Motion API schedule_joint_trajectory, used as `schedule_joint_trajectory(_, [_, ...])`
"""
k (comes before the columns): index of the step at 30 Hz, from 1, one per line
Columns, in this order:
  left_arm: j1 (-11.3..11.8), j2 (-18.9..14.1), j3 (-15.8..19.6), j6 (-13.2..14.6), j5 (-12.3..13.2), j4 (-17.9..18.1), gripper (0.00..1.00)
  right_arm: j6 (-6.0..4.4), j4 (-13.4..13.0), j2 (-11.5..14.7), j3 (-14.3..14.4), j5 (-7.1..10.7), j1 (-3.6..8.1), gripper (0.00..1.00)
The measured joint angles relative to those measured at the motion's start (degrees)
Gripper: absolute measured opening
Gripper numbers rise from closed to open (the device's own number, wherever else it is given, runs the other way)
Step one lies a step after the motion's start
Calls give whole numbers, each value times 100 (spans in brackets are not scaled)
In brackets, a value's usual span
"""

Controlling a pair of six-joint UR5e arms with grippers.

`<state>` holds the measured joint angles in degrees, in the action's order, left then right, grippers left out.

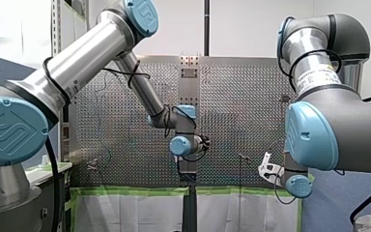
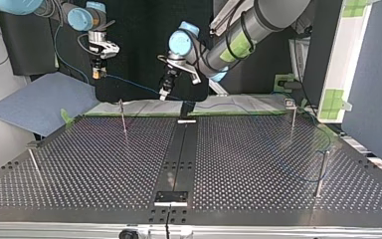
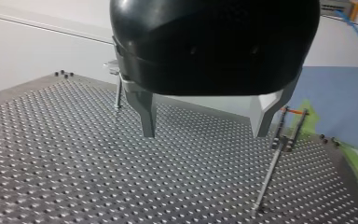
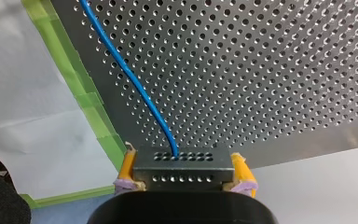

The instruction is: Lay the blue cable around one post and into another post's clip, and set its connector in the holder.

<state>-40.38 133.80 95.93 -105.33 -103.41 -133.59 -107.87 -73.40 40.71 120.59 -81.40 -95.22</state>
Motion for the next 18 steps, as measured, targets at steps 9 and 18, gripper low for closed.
schedule_joint_trajectory(9, [2, 455, 3, 8, -68, 458, 100, -16, -4, -1, -2, -3, -4, 0])
schedule_joint_trajectory(18, [21, 881, 1, 109, -210, 880, 100, -31, -9, -1, -4, -8, -8, 0])
